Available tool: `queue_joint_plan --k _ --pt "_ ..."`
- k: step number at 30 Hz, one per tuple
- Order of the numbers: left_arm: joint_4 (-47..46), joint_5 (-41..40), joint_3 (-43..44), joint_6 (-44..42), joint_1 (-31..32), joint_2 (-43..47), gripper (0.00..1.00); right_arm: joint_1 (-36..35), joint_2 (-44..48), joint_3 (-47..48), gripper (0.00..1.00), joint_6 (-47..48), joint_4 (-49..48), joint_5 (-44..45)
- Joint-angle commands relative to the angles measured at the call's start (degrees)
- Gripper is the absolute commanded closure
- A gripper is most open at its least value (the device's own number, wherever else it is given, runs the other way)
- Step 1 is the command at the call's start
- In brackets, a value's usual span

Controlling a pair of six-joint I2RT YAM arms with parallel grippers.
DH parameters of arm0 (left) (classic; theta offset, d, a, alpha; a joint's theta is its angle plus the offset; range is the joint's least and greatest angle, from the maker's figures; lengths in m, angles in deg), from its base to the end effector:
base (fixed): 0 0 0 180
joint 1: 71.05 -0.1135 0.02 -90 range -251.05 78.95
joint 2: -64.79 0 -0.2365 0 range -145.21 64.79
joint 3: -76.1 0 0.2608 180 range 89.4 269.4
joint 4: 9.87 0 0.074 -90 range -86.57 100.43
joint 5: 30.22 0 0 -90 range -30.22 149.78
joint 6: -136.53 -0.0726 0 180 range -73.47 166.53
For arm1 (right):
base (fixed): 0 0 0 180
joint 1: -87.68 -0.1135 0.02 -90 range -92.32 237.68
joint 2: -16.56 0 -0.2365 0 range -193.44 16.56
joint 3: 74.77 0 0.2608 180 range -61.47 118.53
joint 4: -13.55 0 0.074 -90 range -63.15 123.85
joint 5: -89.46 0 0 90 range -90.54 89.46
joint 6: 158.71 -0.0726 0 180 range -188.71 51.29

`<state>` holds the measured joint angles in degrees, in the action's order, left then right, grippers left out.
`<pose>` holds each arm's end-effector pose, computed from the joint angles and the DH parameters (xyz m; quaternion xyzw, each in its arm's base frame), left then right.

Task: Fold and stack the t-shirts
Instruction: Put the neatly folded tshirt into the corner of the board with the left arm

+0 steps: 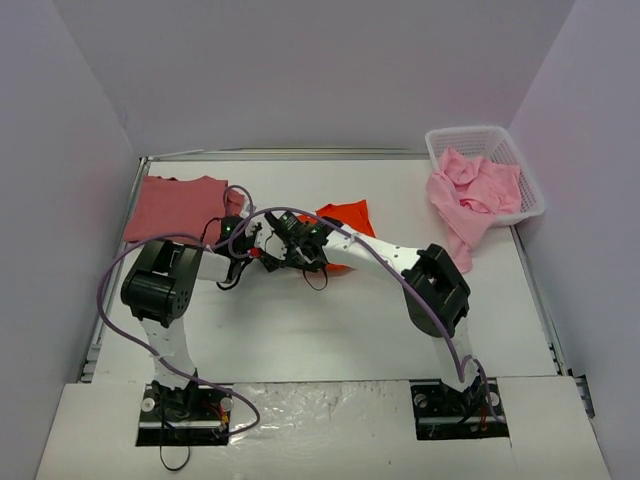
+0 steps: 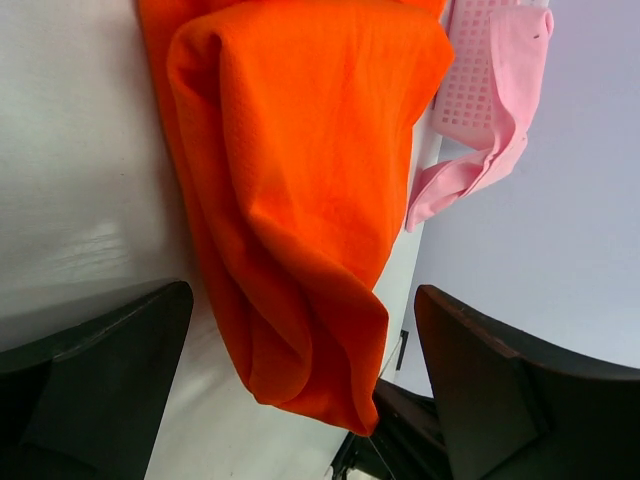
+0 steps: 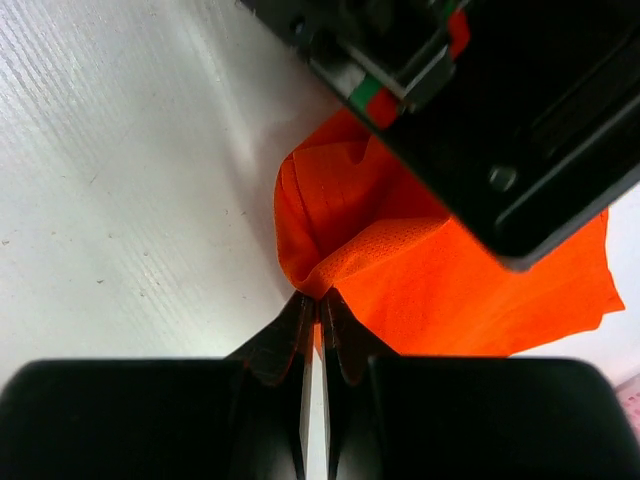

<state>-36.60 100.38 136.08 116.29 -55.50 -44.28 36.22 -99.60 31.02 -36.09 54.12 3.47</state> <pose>0.3606 -0.1494 0.0908 -0.1831 0.7816 -0.5657 0.1886 0.2987 0.3669 0.1651 -0.6220 0.7074 0.0222 0.3350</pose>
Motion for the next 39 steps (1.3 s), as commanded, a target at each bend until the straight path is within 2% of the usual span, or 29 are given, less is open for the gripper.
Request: queue_joint_plan --k 1,6,13,16,17,19,20,21,24,25,26,27,32,35,36,38,39 --pt "1.27 -1.84 0.70 -0.67 1.94 0.44 0.06 -0.57 -0.47 2.52 1.00 0.07 2.09 0.03" --pt "0.57 -0.70 2.28 0.12 2.73 -2.19 0.06 -1.18 -0.65 3.66 1.00 -0.01 2.53 -0.41" --pt "-13.39 -0.17 0.08 3.36 4.75 -6.05 0.06 -2.15 -1.09 5.68 1.00 -0.01 3.93 -0.41" --pt "-14.37 1.76 2.27 3.81 4.93 -8.33 0.04 -2.33 -1.53 6.12 1.00 -0.01 4.55 -0.67" --pt "-14.55 2.90 3.76 3.81 4.84 -9.13 0.27 -2.41 -1.61 6.04 1.00 -0.01 4.64 -0.67" --pt "-14.55 4.04 5.17 3.98 4.58 -11.32 0.55 -2.41 -1.61 5.51 1.00 -0.01 4.64 -0.85" --pt "-14.29 4.92 5.79 4.07 4.40 -11.86 0.84 -2.41 -1.53 5.25 1.00 -0.01 4.64 -0.85" --pt "-14.37 5.02 6.58 4.25 4.23 -12.38 0.94 -2.41 -1.35 4.99 1.00 -0.01 4.72 -1.02" --pt "-16.22 5.37 6.94 5.13 3.26 -13.62 0.98 -2.41 -0.39 3.49 1.00 0.42 4.72 -1.90" --pt "-16.31 5.63 7.29 4.95 3.08 -13.88 0.98 -2.41 -0.12 2.53 0.95 0.69 4.73 -2.77" --pt "-15.87 5.72 7.46 4.34 2.73 -13.88 0.98 -2.41 0.75 2.09 0.62 1.04 5.68 -3.30" --pt "-15.43 5.89 7.47 4.25 2.56 -13.71 0.98 -2.41 1.28 1.65 0.01 1.48 6.48 -3.39" --pt "-12.62 6.77 8.25 1.53 1.94 -11.78 0.98 -0.49 12.61 -5.63 0.00 5.33 11.57 -9.88" --pt "-10.94 7.04 8.61 -0.32 1.68 -10.46 0.98 6.53 19.55 -8.45 0.00 8.67 17.63 -14.71" --pt "-10.68 7.12 8.61 -0.93 1.59 -9.93 0.98 11.68 21.22 -9.33 0.00 9.47 18.78 -15.69" --pt "-7.10 7.21 9.30 -4.35 1.59 -9.14 0.98 16.89 25.44 -11.09 0.00 9.39 19.23 -16.66" --pt "2.58 7.30 10.62 -6.80 1.67 -8.09 0.98 21.45 27.80 -13.10 0.00 9.04 18.97 -17.36"
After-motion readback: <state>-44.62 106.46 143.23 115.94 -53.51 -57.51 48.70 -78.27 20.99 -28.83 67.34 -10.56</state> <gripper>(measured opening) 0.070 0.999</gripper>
